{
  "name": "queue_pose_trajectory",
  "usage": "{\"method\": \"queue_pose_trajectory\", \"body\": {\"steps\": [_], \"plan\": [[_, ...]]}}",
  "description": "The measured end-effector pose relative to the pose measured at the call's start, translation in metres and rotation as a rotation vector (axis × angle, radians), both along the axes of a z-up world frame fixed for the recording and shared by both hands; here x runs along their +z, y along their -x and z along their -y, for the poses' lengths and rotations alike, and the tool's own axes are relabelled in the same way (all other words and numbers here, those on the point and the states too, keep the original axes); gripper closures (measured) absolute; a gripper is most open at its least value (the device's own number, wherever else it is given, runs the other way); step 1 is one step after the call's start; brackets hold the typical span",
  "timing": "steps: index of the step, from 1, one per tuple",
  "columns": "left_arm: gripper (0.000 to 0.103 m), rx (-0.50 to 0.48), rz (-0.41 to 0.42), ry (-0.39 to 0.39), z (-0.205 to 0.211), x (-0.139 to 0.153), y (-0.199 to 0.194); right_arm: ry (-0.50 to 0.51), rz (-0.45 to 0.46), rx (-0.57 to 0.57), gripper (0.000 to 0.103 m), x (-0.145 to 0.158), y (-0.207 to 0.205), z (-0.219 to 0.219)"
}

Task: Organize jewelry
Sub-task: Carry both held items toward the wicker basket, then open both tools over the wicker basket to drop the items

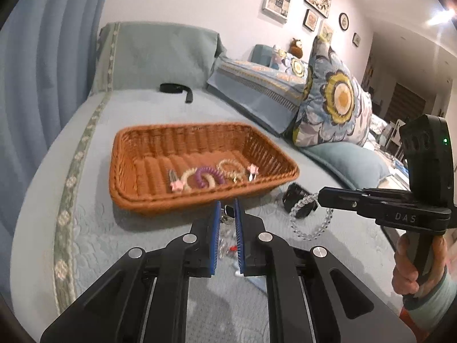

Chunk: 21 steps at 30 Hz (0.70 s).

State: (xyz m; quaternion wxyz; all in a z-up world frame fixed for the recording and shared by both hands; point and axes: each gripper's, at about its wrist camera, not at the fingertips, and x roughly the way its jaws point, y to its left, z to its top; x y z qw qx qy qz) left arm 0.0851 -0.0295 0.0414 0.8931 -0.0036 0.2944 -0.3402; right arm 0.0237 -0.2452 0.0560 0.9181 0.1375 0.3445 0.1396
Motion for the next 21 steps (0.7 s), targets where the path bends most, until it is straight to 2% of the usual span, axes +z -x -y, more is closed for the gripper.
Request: {"method": "queue_pose_trajectory", "body": {"steps": [6, 10, 16, 21], "plan": [[0.095, 0.007, 0.05, -0.001, 0.011, 0.022, -0.022, 0.023, 0.054, -0.027, 0.097, 0.03, -0.026, 0.003], [0.095, 0.033, 0.046, 0.027, 0.018, 0.026, -0.052, 0.041, 0.057, -0.028, 0.097, 0.036, -0.066, -0.001], [0.095, 0.082, -0.005, 0.02, 0.029, 0.005, -0.096, 0.069, 0.014, 0.0, 0.097, 0.015, -0.123, -0.01], [0.095, 0.096, -0.051, -0.005, 0.036, -0.021, -0.118, 0.108, -0.042, -0.034, 0.097, -0.011, -0.154, -0.004]]}}
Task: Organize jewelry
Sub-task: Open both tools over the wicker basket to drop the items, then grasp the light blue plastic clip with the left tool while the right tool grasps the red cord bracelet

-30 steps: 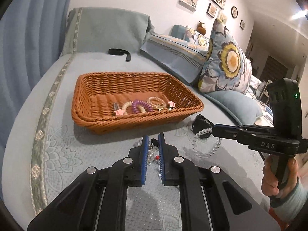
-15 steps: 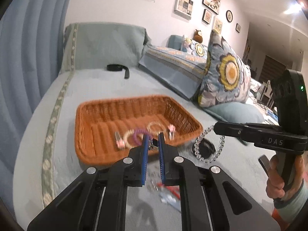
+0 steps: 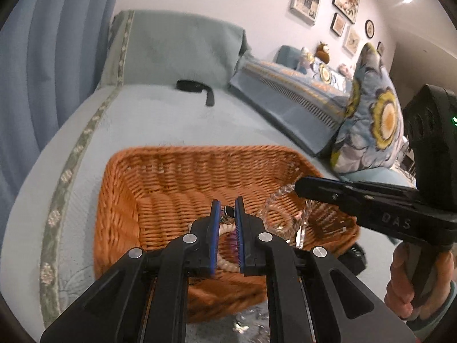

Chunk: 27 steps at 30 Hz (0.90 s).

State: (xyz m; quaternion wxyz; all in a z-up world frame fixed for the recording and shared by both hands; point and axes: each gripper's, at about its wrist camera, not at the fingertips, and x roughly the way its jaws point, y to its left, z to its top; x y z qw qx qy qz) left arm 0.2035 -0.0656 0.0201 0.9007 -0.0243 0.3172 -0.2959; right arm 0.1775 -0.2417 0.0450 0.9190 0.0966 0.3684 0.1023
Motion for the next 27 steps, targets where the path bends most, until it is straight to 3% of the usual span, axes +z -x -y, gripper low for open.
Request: {"method": "queue_pose_trajectory", "body": {"steps": [8, 9, 10, 11, 12, 14, 21, 27], "plan": [[0.093, 0.015, -0.015, -0.029, 0.005, -0.013, -0.008, 0.01, -0.045, -0.085, 0.096, -0.023, -0.004, 0.029], [0.09, 0.019, -0.009, -0.031, 0.004, -0.012, -0.006, 0.003, -0.054, -0.091, 0.096, -0.024, -0.004, 0.031], [0.075, 0.021, -0.003, -0.03, 0.003, -0.01, -0.003, -0.009, -0.061, -0.093, 0.094, -0.024, -0.003, 0.034], [0.068, 0.022, 0.004, -0.026, 0.002, -0.008, -0.001, -0.025, -0.064, -0.096, 0.09, -0.023, 0.0, 0.037], [0.068, 0.023, 0.019, -0.021, 0.0, -0.004, 0.005, -0.028, -0.063, -0.1, 0.087, -0.022, 0.003, 0.039], [0.066, 0.015, 0.031, -0.006, -0.006, 0.005, 0.018, -0.03, -0.043, -0.103, 0.074, -0.015, 0.019, 0.041], [0.061, 0.018, 0.078, 0.07, -0.037, 0.034, 0.085, -0.019, 0.003, -0.029, 0.073, -0.002, 0.098, 0.02], [0.061, 0.033, 0.011, 0.068, -0.048, 0.016, 0.14, 0.006, -0.03, 0.019, 0.074, -0.026, 0.148, -0.01]]}}
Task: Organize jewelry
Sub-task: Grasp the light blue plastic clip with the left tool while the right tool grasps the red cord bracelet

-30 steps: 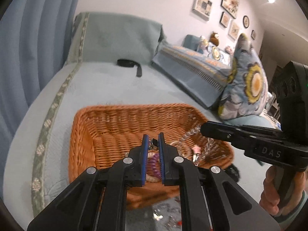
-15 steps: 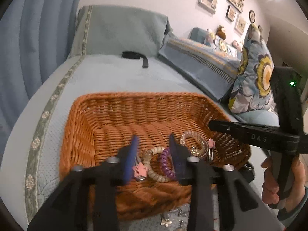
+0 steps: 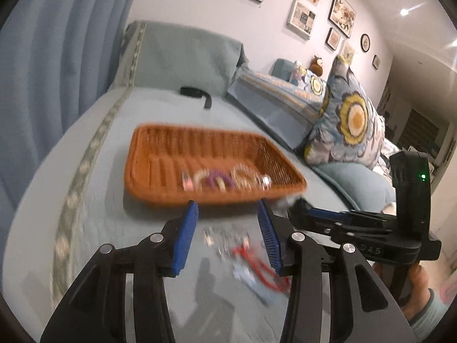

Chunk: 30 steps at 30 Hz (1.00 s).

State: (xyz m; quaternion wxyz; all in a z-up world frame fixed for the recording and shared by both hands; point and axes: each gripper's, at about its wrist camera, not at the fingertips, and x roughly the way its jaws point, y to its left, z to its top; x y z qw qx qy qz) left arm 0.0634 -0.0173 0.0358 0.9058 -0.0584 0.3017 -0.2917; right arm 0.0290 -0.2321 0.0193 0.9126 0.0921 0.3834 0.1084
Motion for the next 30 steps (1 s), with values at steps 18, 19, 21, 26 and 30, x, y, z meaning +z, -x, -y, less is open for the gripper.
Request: {"method": "queue_pose_trajectory", "body": {"steps": [18, 19, 21, 26, 30], "plan": [[0.061, -0.126, -0.102, -0.209, 0.05, -0.076, 0.041, 0.046, -0.119, 0.113, 0.088, -0.05, -0.024, -0.035], [0.061, -0.121, -0.106, -0.214, 0.051, -0.077, 0.039, 0.057, -0.121, 0.112, 0.091, -0.051, -0.024, -0.036], [0.061, -0.11, -0.109, -0.226, 0.053, -0.079, 0.038, 0.088, -0.114, 0.107, 0.094, -0.05, -0.022, -0.038], [0.061, -0.097, -0.114, -0.228, 0.052, -0.08, 0.037, 0.119, -0.125, 0.044, 0.095, -0.049, -0.02, -0.023], [0.061, -0.087, -0.118, -0.229, 0.047, -0.08, 0.035, 0.081, -0.15, 0.017, 0.095, -0.048, -0.018, -0.007]]}}
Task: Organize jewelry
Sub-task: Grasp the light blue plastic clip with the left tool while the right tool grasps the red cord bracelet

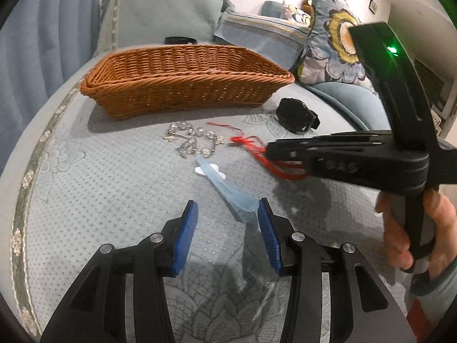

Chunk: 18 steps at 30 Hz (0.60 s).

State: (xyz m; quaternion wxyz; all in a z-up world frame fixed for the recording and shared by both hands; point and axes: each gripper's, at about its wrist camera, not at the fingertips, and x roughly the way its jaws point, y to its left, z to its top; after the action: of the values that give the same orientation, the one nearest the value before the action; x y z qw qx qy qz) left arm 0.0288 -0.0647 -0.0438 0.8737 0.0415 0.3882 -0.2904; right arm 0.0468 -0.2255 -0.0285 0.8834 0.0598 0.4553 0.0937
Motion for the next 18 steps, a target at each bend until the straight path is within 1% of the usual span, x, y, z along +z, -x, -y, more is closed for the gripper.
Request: {"method": "queue_pose_trajectory", "body": {"steps": [3, 6, 7, 9, 11, 12, 15, 18], "plan": [[0.061, 0.019, -0.002, 0.0, -0.006, 0.001, -0.002, -0.031, 0.01, -0.019, 0.095, 0.004, 0.003, 0.011], [0.061, 0.024, -0.019, 0.032, -0.013, 0.002, -0.005, -0.12, 0.024, -0.01, 0.094, 0.01, 0.005, 0.02], [0.061, 0.019, -0.025, 0.046, -0.014, 0.003, -0.005, -0.128, 0.029, -0.009, 0.094, 0.012, 0.005, 0.021], [0.061, 0.004, -0.035, 0.068, -0.014, 0.004, -0.005, -0.111, 0.036, -0.007, 0.088, 0.013, 0.005, 0.019], [0.061, -0.005, -0.037, 0.069, -0.01, 0.003, -0.004, -0.102, 0.035, -0.002, 0.075, 0.011, 0.003, 0.014], [0.061, -0.008, -0.033, 0.056, -0.005, 0.002, -0.004, -0.096, 0.033, -0.001, 0.073, 0.009, 0.002, 0.012], [0.061, -0.006, -0.016, 0.004, 0.006, -0.002, -0.004, -0.07, 0.021, 0.025, 0.073, 0.004, -0.002, 0.001], [0.063, 0.006, -0.013, -0.013, 0.008, -0.004, -0.005, -0.004, 0.026, 0.035, 0.073, -0.003, -0.004, -0.01]]}}
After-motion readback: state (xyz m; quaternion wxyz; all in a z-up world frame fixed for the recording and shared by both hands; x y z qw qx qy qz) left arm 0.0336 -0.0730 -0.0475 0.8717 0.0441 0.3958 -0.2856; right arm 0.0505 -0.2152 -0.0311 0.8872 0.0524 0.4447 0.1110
